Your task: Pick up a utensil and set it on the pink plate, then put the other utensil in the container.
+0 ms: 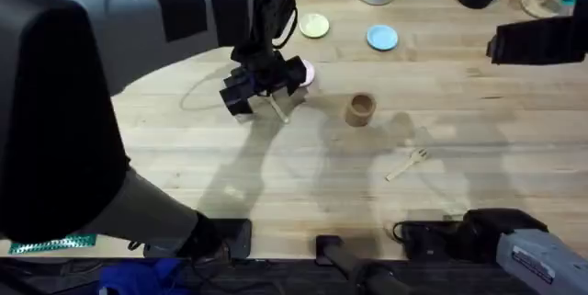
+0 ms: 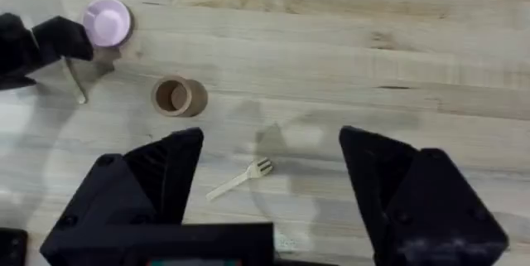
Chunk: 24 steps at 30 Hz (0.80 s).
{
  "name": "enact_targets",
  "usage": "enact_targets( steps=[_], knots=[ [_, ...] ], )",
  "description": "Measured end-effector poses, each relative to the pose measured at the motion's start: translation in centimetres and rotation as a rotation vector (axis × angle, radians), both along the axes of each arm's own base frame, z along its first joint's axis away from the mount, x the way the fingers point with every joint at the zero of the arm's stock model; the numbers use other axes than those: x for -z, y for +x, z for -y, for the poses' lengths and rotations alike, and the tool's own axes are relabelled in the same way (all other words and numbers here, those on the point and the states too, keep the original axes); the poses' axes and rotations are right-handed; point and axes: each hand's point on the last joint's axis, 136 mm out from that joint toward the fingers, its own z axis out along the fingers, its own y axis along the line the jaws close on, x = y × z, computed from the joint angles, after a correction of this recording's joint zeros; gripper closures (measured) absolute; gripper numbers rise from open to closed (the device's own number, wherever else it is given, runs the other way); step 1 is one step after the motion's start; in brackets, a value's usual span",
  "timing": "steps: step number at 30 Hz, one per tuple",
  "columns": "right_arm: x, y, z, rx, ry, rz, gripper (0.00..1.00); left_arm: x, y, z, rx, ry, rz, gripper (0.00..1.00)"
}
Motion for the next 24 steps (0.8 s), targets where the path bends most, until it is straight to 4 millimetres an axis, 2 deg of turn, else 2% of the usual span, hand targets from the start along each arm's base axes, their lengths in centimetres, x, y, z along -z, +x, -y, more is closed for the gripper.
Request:
enact_targets(
  steps=[7,11,18,21,24],
  knots=[
    [0.00,0.00,0.00,0.000,0.000,0.000,0.003,0.48,-0.08,-0.18,-0.024,0.003,0.008,0.005],
    [-0.07,0.09,0.00,0.000,0.000,0.004,0.003,0.50,-0.17,-0.32,-0.028,0.009,0.005,0.061],
    [-0.09,0.12,0.00,0.000,0.000,0.006,0.003,0.54,-0.29,-0.41,-0.031,0.014,0.001,0.094],
    [-0.09,0.12,0.00,0.000,0.000,0.006,0.003,0.59,-0.46,-0.59,-0.032,0.022,-0.005,0.247],
    [-0.09,0.12,0.00,0.000,0.000,0.006,0.003,0.60,-0.45,-0.48,-0.034,0.016,-0.005,0.622]
  ],
)
